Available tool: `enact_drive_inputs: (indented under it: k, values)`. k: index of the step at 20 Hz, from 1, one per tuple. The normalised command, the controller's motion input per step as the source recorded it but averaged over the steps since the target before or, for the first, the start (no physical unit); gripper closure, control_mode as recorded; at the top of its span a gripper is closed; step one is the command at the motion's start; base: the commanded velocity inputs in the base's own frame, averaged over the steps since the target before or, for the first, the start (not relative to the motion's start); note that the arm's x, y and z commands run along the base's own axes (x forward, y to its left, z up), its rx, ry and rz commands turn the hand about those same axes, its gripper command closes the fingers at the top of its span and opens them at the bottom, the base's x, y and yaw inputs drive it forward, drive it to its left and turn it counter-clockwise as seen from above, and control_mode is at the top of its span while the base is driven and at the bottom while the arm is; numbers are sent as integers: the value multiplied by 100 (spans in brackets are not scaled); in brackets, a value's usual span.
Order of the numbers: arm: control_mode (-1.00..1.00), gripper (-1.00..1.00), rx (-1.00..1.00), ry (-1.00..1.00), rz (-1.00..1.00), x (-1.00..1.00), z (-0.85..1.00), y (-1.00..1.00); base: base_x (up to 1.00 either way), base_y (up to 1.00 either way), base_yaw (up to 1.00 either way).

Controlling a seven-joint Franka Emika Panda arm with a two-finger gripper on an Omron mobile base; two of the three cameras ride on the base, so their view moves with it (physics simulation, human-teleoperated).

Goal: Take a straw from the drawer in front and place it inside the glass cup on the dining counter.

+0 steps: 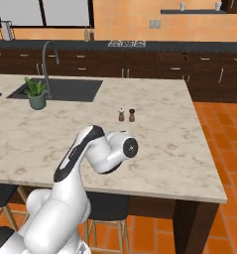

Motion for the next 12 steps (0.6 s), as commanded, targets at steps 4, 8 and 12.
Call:
enact_drive_inputs:
  k: [4,8,12]
  values:
    - [-100,100,1,-1,12,14,-11,5,0,0,0]
    - [-100,100,0,-3,10,12,-10,0,0,0,0]
    - [-100,100,0,-3,7,5,-12,8,0,0,0]
